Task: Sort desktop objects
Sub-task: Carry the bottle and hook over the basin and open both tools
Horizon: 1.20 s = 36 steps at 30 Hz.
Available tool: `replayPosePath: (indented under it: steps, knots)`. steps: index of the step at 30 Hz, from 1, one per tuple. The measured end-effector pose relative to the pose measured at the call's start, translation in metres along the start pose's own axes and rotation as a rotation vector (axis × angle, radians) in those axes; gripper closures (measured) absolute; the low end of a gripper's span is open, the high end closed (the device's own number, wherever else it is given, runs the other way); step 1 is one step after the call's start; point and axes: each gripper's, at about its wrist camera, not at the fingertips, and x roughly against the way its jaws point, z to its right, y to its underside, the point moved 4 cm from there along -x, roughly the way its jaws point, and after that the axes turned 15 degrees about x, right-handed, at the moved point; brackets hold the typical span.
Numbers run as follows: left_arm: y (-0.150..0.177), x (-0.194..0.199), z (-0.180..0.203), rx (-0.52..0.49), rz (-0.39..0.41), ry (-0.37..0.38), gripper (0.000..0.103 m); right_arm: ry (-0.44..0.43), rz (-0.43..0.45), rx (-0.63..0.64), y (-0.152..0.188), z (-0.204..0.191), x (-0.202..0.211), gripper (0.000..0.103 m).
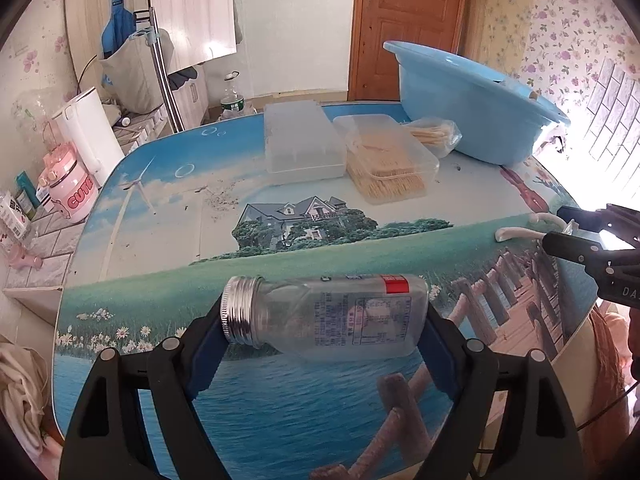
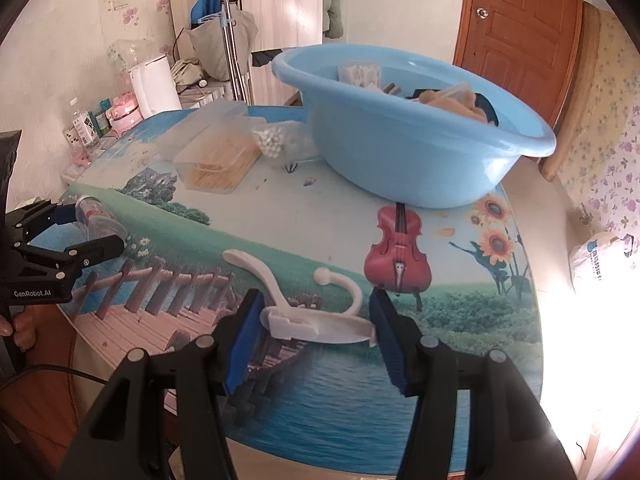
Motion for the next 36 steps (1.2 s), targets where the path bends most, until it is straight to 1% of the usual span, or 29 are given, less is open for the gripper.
replayPosePath:
  steps: [4, 8, 11, 14, 16, 20, 22, 25, 28, 36]
  knots:
    - [-0.008, 0.01, 0.006, -0.001, 0.028, 0.011, 0.019, -0.005, 0.043, 0.03, -0.012, -0.008, 0.015, 0.049]
    - [-0.023, 0.022, 0.014, -0.002, 0.045, 0.027, 0.019, 0.006, 0.117, 0.062, -0.029, -0.011, 0.037, 0.049]
    - [-0.036, 0.031, 0.022, -0.009, 0.062, 0.036, 0.019, 0.012, 0.181, 0.056, -0.043, -0.007, 0.053, 0.049]
    - [-0.05, 0.04, 0.033, -0.01, 0.087, 0.065, 0.019, 0.005, 0.24, 0.028, -0.056, 0.003, 0.065, 0.049]
    - [-0.059, 0.044, 0.042, -0.016, 0.099, 0.08, 0.019, 0.024, 0.265, 0.016, -0.063, 0.014, 0.068, 0.049]
    - [-0.081, 0.044, 0.06, -0.021, 0.118, 0.126, 0.019, 0.064, 0.271, -0.01, -0.072, 0.037, 0.063, 0.049]
    - [-0.091, 0.041, 0.072, -0.039, 0.119, 0.133, 0.019, 0.077, 0.256, -0.025, -0.076, 0.048, 0.057, 0.049]
    - [-0.105, 0.035, 0.091, -0.067, 0.123, 0.152, 0.019, 0.091, 0.264, -0.023, -0.081, 0.06, 0.055, 0.049]
    - [-0.115, 0.027, 0.108, -0.083, 0.118, 0.18, 0.019, 0.121, 0.249, -0.028, -0.083, 0.075, 0.049, 0.049]
    - [-0.134, -0.005, 0.16, -0.159, 0.104, 0.252, 0.019, 0.152, 0.231, -0.073, -0.079, 0.111, 0.032, 0.049]
